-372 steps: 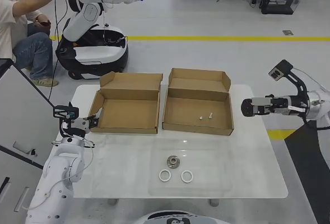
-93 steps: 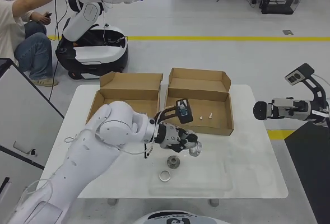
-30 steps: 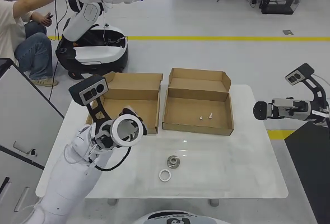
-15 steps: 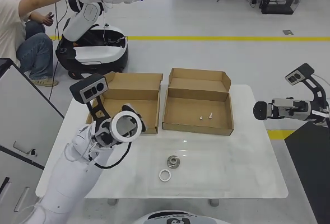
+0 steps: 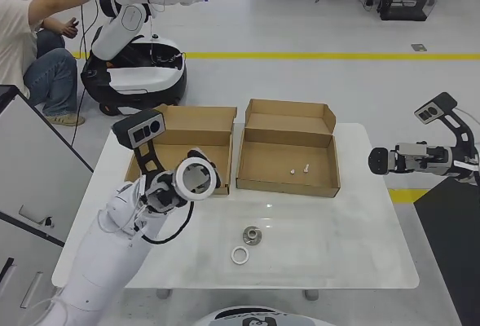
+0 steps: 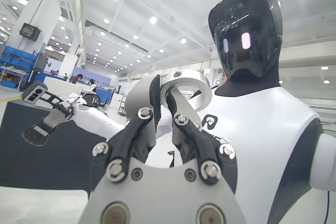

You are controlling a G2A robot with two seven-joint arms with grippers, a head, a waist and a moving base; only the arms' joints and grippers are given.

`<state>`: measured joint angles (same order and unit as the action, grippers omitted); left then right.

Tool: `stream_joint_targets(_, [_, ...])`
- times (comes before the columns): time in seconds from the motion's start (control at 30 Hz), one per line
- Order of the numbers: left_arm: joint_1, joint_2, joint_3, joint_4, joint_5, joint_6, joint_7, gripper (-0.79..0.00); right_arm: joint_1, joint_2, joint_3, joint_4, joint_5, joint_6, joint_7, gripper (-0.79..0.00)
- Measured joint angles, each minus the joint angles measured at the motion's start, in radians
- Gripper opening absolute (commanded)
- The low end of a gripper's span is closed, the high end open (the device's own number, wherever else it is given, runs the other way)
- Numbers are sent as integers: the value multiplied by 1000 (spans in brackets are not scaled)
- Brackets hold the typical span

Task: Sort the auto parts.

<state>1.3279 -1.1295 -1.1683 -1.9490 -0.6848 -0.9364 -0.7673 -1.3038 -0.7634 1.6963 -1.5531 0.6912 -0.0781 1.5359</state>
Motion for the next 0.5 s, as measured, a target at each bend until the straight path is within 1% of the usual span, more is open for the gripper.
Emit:
stream_joint_targets(0.23, [-10, -6, 10, 6, -78, -28, -2, -785, 0, 0, 0, 0, 0, 0, 0, 0])
stream_joint_targets(0.37, [-13, -6, 1, 15, -69, -25, -21, -785, 0, 0, 0, 0, 0, 0, 0, 0])
stream_joint_targets(0.5, [-13, -3, -12, 26, -22, 1, -51, -785, 0, 0, 0, 0, 0, 0, 0, 0])
